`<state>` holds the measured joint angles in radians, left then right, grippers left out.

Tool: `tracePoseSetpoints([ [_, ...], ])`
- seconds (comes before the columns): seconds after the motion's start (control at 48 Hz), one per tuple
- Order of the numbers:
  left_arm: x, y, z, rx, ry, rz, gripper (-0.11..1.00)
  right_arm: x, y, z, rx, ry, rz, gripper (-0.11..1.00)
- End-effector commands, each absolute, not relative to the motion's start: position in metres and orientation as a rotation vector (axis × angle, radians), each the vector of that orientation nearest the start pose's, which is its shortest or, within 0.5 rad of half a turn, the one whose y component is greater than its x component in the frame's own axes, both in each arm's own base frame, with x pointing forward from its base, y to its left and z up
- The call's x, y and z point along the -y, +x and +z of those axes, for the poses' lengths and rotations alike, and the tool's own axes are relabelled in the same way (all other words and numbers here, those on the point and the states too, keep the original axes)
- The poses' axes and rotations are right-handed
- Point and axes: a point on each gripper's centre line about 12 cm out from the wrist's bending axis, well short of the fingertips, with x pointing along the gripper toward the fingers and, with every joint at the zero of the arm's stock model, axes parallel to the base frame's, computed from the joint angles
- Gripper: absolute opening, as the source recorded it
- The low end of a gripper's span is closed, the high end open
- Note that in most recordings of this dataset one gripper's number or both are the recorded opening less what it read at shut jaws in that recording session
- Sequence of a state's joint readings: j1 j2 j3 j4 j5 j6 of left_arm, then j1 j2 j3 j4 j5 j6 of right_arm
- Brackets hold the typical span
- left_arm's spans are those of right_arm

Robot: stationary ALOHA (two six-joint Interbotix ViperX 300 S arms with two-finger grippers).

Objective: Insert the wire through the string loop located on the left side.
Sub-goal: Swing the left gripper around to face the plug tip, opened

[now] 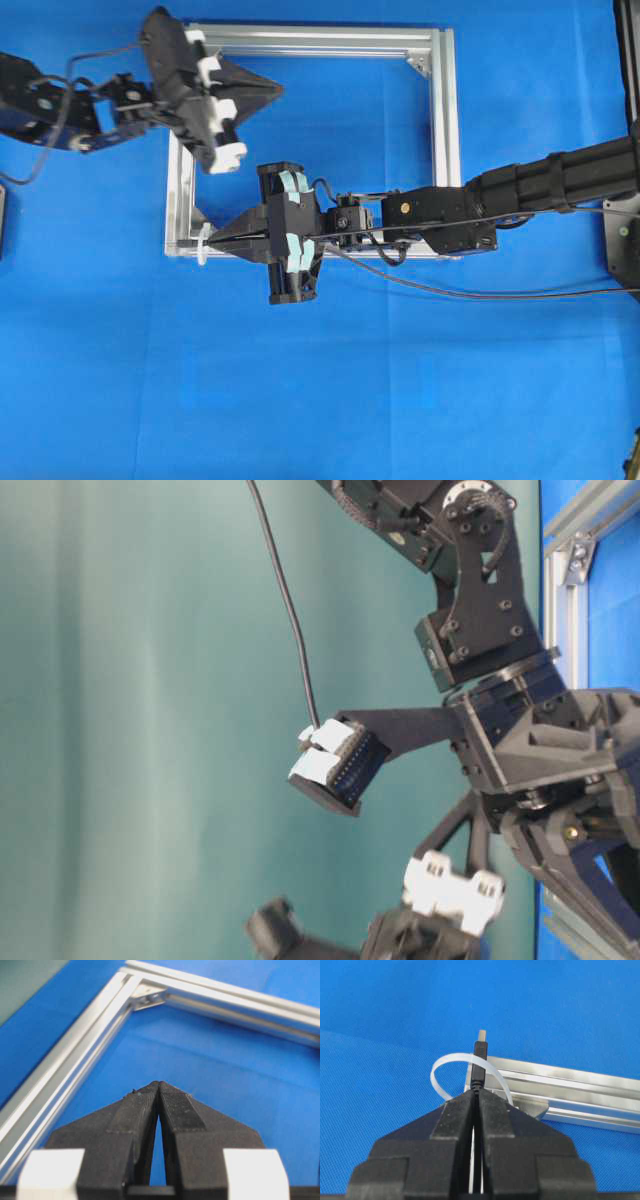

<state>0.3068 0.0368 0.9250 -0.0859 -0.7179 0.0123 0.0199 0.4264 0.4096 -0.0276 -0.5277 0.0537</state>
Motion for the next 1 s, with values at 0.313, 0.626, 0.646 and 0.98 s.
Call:
tracePoseSetpoints([
  [0.313,-0.099,0.258,0.161,-0.219,-0.085,0.402,0.00,-0.010,0.497,0.133,-0.268,0.028,0.027,0.01],
  [0.626,-0.089,0.223,0.166,-0.186,-0.094,0.413,0.00,-0.009,0.497,0.133,-0.268,0.028,0.026,0.01],
  [0.646,-0.089,0.222,0.165,-0.190,-0.095,0.413,0.00,-0.009,0.497,0.133,-0.267,0.028,0.025,0.01],
  [0.98,-0.079,0.229,0.162,-0.227,-0.103,0.366,0.00,-0.009,0.497,0.133,-0.267,0.030,0.024,0.01],
])
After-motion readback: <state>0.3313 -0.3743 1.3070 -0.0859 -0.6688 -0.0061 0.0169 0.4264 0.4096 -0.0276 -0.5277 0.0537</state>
